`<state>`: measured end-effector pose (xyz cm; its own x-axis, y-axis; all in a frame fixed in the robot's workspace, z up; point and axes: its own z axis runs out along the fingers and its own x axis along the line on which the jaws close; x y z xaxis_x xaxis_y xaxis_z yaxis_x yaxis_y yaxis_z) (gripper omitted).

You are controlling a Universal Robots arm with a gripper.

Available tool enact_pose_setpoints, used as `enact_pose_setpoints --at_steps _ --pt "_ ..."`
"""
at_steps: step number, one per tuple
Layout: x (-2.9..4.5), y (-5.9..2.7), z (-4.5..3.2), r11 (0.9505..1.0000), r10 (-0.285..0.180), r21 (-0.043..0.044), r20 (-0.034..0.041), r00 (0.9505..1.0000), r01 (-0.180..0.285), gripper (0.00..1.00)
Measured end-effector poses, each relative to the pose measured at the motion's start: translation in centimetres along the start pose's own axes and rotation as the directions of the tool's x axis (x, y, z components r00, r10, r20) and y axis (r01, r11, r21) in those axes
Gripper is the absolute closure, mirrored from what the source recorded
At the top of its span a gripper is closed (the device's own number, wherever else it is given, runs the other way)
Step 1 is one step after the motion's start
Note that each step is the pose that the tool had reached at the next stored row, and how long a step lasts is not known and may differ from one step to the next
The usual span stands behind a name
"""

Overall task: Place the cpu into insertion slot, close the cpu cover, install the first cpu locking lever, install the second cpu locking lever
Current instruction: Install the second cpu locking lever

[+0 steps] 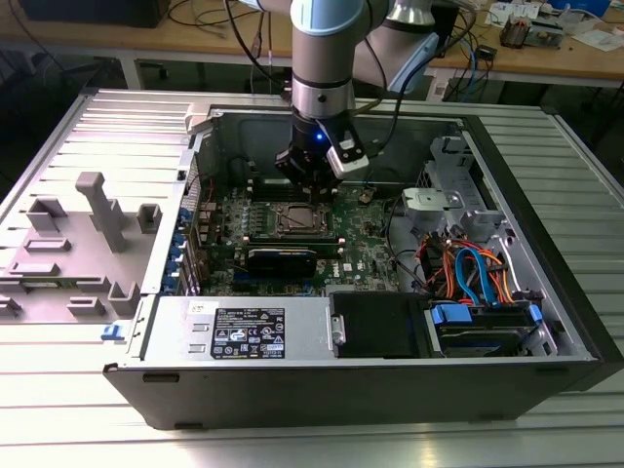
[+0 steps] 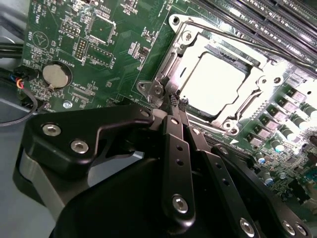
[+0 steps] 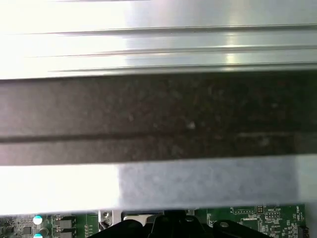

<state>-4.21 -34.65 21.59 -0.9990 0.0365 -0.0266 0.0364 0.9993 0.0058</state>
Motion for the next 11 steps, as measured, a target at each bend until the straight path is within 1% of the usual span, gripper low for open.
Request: enact_pose_setpoints --at_steps 11 --pt "-0.13 0.00 -0.04 1.0000 0.000 0.0000 0.0000 1.0000 0.000 0.89"
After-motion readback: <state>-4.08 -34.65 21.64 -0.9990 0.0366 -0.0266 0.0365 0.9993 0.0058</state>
